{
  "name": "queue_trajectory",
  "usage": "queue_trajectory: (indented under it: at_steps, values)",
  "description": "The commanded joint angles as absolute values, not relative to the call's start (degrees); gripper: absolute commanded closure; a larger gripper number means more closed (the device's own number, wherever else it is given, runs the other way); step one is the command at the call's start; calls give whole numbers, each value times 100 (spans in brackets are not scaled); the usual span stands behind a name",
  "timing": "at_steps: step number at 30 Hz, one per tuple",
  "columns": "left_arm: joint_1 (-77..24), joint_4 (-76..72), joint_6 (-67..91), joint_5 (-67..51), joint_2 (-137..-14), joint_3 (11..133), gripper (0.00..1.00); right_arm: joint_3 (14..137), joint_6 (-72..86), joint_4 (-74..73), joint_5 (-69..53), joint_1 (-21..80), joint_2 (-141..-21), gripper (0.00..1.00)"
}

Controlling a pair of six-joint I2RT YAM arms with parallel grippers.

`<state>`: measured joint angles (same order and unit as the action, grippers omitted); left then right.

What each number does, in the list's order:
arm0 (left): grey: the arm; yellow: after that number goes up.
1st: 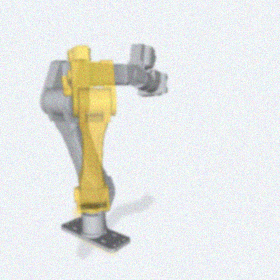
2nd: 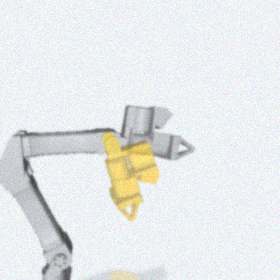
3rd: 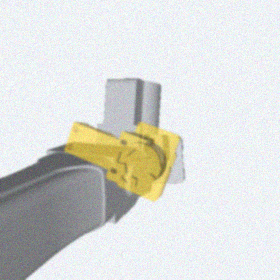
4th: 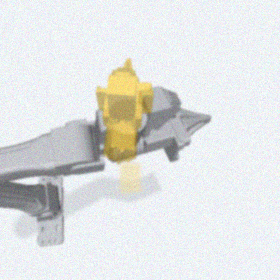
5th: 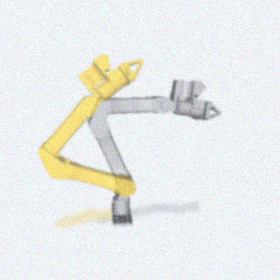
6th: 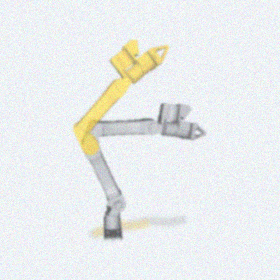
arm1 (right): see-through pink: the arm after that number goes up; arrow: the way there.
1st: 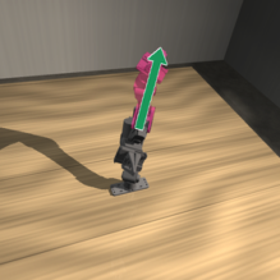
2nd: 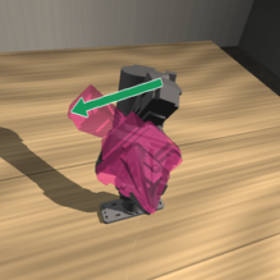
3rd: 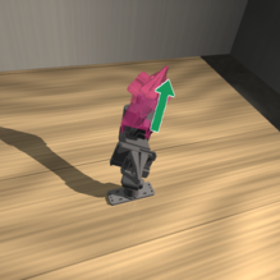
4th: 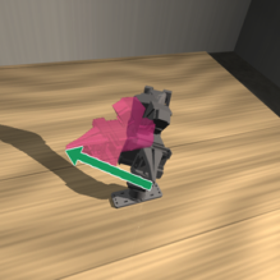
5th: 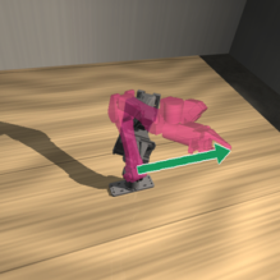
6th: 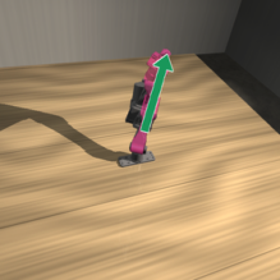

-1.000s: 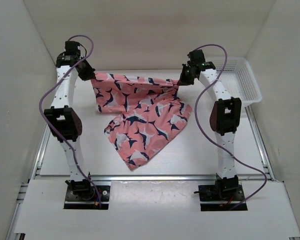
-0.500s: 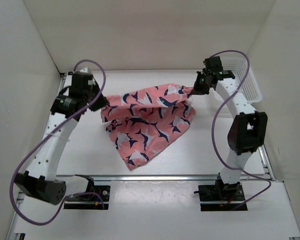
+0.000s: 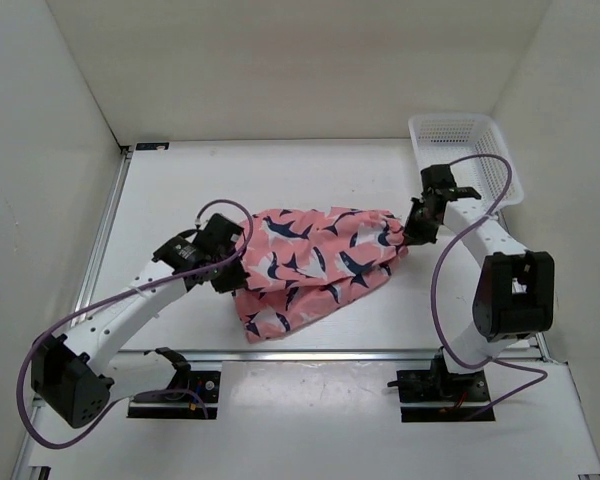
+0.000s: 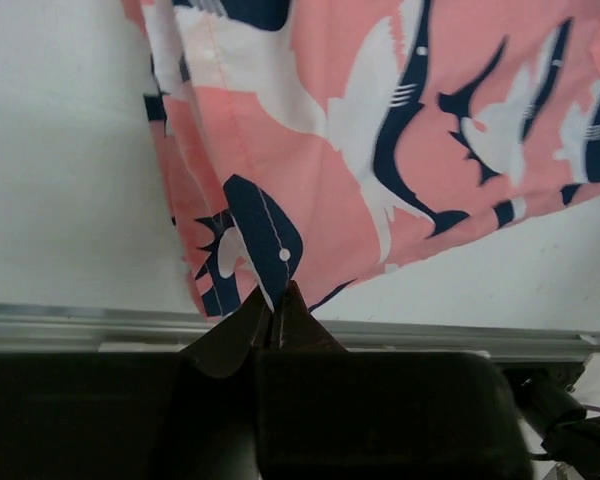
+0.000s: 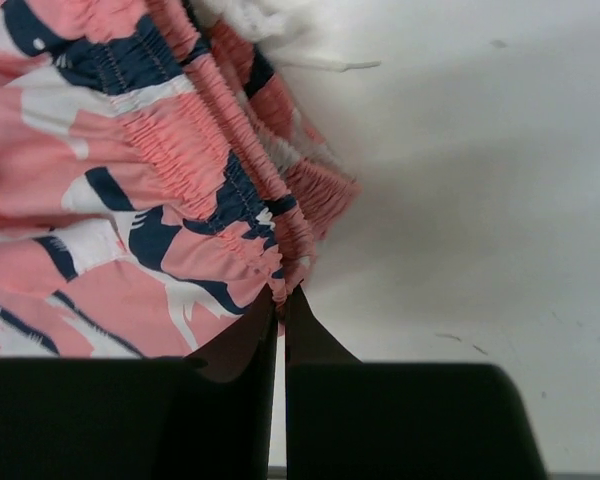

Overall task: Fold and stack the shorts
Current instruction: Fold the shorts

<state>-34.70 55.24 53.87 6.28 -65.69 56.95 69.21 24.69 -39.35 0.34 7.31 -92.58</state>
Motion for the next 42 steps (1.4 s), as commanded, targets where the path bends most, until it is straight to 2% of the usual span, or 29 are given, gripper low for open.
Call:
queue_trajectory:
  at_steps: [1,11,16,23,27,28,29,30,31,33,36,41,42]
  values:
    - [-3770,5563,5984,686,-6153,5327,90,6680,2593,-3894,606,397,-8815,100]
    - [-4570,6292,6811,704,-5494,4940,90,6627,2646,-3832,773,158,-8912,100]
    - [-4956,6425,6917,528,-5361,4939,90,6390,2786,-3718,923,158,-8491,100]
    - [-5702,6346,6864,246,-5818,4870,90,6135,2953,-3718,1107,158,-8411,100]
    - [-6229,6047,6496,-280,-6624,4668,90,6135,2953,-3568,1239,158,-8648,100]
    - [-6336,6047,6373,-281,-6810,4667,90,6135,2953,-3516,1239,158,-8788,98]
    - [-6433,6047,6233,-333,-6994,4789,83,6204,2901,-3516,1065,158,-8841,87]
    - [-6573,6134,5970,-273,-7379,5077,71,6266,2900,-3516,1011,158,-8842,58]
    - [-6626,6291,5889,-133,-7548,5280,54,6267,2900,-3516,1011,158,-8842,45]
    - [-6680,6730,5679,174,-7838,5920,5,6267,2900,-3516,958,158,-8667,18]
    - [-6680,6812,5607,544,-7840,6397,2,6206,2900,-3516,905,158,-8456,10]
    - [-5855,6576,5555,756,-7586,6637,21,5924,2900,-3516,581,158,-8218,11]
    - [-5688,6461,5555,756,-7585,6549,21,5846,2848,-3385,458,158,-8218,11]
